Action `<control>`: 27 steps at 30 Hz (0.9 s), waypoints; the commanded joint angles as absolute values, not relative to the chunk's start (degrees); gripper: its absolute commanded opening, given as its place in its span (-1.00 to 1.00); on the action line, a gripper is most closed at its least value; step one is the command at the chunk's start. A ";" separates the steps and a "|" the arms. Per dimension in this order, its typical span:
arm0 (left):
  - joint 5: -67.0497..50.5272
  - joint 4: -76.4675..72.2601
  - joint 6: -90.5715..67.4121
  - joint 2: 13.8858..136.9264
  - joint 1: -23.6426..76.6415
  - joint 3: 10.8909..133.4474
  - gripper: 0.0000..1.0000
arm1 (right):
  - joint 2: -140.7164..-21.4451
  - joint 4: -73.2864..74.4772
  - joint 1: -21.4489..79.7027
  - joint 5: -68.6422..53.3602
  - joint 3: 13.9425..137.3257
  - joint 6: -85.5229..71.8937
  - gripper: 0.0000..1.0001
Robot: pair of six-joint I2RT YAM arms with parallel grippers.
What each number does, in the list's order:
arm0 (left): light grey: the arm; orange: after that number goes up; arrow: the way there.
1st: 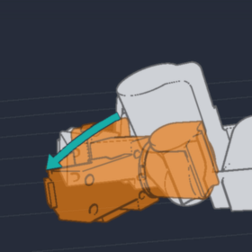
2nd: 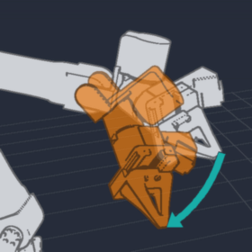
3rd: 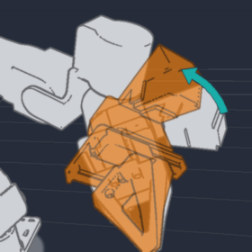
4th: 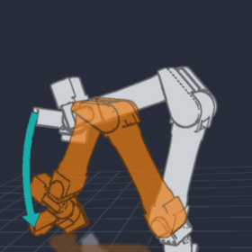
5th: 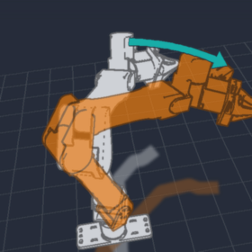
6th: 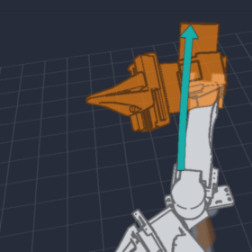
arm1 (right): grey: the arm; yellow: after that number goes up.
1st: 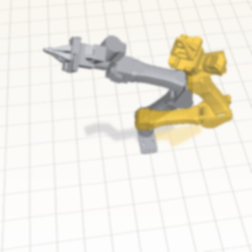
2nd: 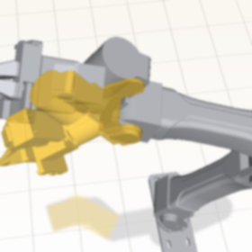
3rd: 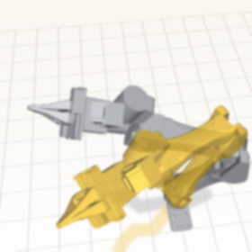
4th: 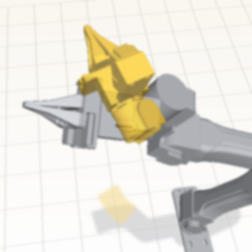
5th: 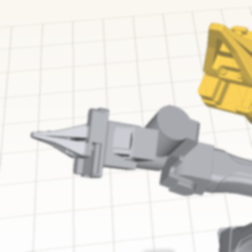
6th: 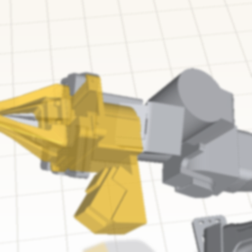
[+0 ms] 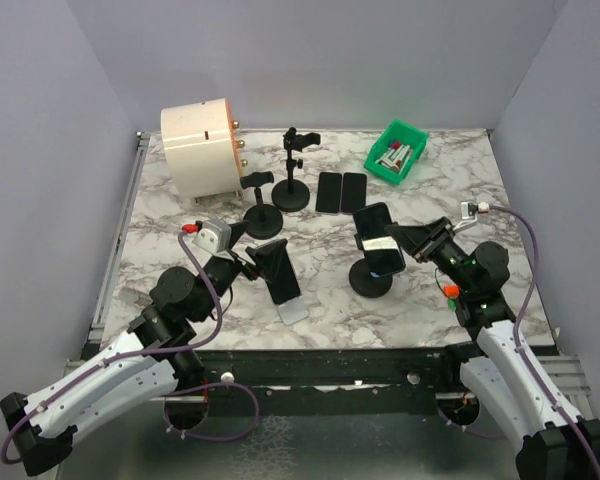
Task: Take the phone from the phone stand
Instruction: Place the phone stand with the phone at the center of the board.
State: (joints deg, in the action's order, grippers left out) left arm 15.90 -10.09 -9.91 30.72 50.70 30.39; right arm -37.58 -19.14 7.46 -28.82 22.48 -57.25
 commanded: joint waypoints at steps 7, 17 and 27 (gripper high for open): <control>18.51 -8.84 -8.36 31.32 50.45 30.67 0.98 | -40.21 -41.06 25.62 -14.79 21.19 -58.79 -0.99; 18.48 -8.88 -8.17 31.34 50.45 30.71 0.98 | -40.79 -43.86 29.49 -7.59 17.37 -56.74 -0.99; 18.28 -8.79 -8.17 30.97 50.45 30.85 0.98 | -40.11 -36.67 30.15 -8.62 15.94 -55.70 -0.98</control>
